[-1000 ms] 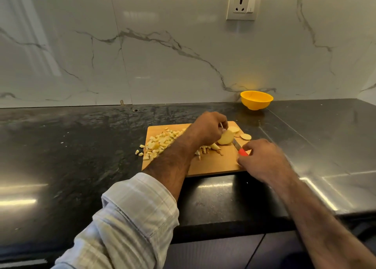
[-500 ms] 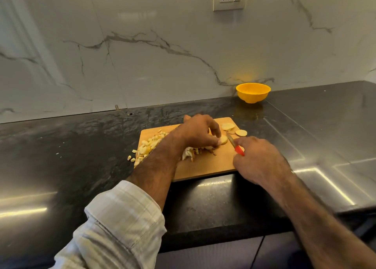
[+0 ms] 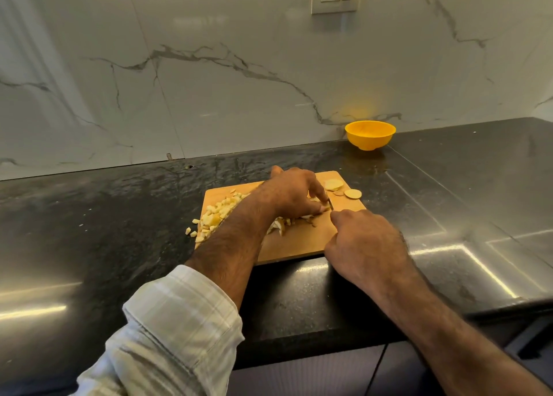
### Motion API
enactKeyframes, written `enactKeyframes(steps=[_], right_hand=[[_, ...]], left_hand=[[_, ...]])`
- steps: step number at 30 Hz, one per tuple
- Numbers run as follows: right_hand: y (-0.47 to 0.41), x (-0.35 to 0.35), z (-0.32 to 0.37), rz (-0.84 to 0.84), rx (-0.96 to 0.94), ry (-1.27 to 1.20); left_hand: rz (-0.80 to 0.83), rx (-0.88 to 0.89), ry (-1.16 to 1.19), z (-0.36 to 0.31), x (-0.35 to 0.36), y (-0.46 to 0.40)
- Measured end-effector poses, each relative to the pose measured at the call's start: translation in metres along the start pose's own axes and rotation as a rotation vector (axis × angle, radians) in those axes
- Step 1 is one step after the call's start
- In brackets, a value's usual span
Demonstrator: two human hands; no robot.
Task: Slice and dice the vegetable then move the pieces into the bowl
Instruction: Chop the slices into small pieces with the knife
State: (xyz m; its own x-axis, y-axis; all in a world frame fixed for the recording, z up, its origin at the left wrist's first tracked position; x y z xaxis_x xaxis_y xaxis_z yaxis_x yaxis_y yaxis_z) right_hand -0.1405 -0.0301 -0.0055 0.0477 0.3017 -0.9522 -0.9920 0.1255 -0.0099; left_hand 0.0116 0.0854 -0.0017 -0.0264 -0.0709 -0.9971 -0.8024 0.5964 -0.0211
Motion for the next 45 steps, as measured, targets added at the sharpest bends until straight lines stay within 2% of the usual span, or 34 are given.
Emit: enactKeyframes(steps=[8,16,32,38,45], right_hand=[[-0.016,-0.007,0.005,0.067,0.009,-0.06],[-0.009,0.013,-0.008,-0.06,0.006,-0.146],[-0.023,-0.001,-0.007,0.025,0.052,-0.251],[-0.01,0.008,-0.015,-0.121,-0.016,-0.253],[-0.012,0.002,0.001,-0.022,0.016,-0.165]], left_hand=[[-0.002,-0.001,0.041,-0.001,-0.001,-0.001],[0.0,-0.008,0.186,-0.002,-0.004,0.003],[0.017,0.005,0.175,-0.003,-0.004,0.002],[0.022,-0.005,0.233,0.006,-0.005,0.003],[0.022,0.0,0.233,0.004,-0.003,0.001]])
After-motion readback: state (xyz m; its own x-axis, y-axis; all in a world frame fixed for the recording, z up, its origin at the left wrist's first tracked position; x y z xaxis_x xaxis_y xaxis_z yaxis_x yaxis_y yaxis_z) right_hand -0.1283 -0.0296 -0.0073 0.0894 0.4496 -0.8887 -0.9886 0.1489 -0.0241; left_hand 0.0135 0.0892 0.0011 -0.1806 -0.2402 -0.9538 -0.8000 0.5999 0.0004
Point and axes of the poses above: each hand's wrist, its own y-axis away from the middle knuckle, its own x-axis out of the palm, z = x × y, the point moved 1 cm from there along -y, towards the middle knuckle, and after that the axes turned 8 degrees about -y, right-handed, at the moved point
